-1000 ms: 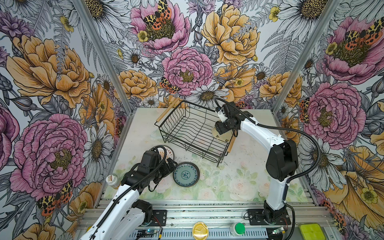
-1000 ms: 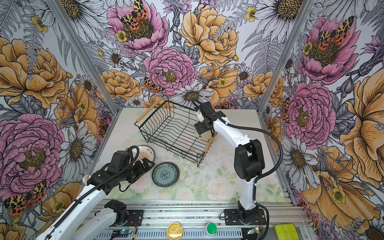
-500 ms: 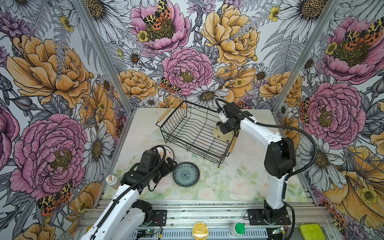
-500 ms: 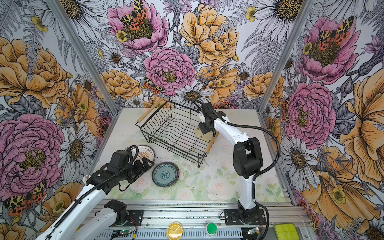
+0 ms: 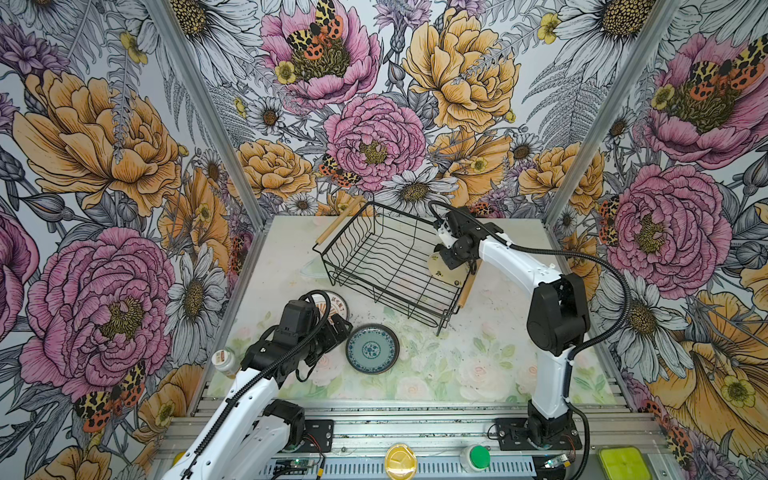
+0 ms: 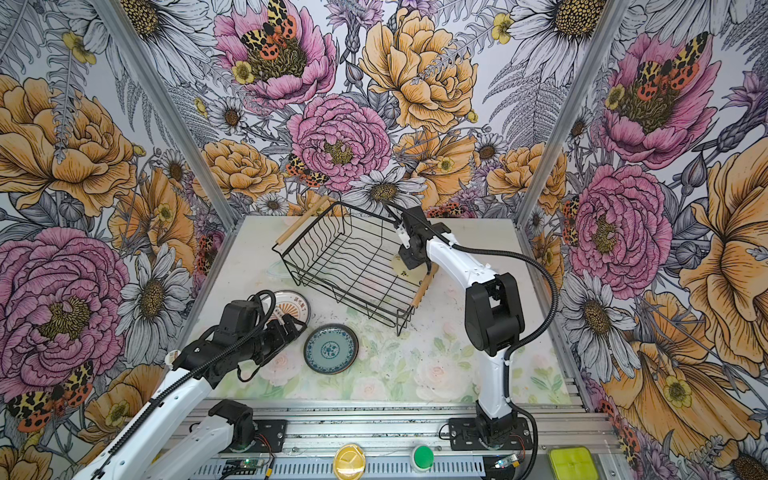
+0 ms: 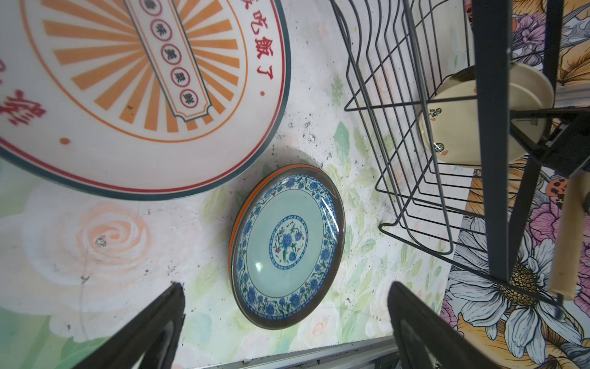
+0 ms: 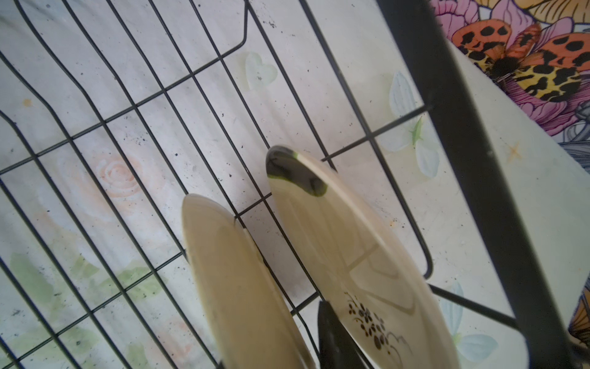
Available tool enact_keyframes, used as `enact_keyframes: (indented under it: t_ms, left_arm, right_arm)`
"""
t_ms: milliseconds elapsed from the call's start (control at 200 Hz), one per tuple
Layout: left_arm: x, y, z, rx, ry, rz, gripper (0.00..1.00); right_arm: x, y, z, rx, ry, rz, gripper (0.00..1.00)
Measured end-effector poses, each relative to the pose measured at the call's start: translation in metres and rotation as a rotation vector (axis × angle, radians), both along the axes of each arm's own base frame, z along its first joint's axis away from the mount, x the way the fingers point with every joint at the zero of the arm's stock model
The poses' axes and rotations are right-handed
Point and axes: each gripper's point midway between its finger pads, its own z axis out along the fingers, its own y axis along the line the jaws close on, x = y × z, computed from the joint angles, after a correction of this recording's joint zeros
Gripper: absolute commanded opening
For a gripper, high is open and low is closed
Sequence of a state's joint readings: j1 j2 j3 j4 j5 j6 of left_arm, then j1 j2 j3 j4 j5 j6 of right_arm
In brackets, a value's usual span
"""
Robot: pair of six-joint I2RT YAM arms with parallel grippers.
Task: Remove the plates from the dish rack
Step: 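Lower the right gripper onto the cream plate's rim in the rack, then close the right gripper on the cream plate and lift it out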
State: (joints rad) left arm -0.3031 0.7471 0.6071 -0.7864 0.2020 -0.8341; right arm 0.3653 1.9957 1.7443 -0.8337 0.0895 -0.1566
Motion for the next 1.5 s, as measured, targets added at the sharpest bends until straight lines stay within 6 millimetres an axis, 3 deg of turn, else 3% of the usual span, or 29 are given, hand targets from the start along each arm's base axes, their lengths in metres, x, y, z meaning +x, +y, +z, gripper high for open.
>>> enact_keyframes:
  t_ms: [565,871,1016,1311,1501]
  left_arm:
    - [0.004,0.005,0.009,-0.032,-0.040,0.062,0.99]
    - [-0.001,0.009,0.009,-0.034,-0.070,0.077,0.99]
    - [-0.001,0.010,0.011,-0.036,-0.081,0.078,0.99]
    - [-0.001,0.007,-0.002,-0.016,-0.024,0.068,0.99]
    - [-0.003,0.002,-0.001,-0.018,-0.031,0.042,0.99]
  right_arm:
    - [-0.010,-0.004,0.013,-0.100,-0.033,0.100,0.14]
    - [-0.016,-0.002,0.037,-0.113,-0.078,0.123,0.11]
    - [-0.019,0.010,0.064,-0.055,-0.122,0.157,0.09]
    - [-0.015,0.049,0.154,0.088,-0.309,0.236,0.04]
    - [-0.015,0.063,0.191,0.172,-0.409,0.250,0.00]
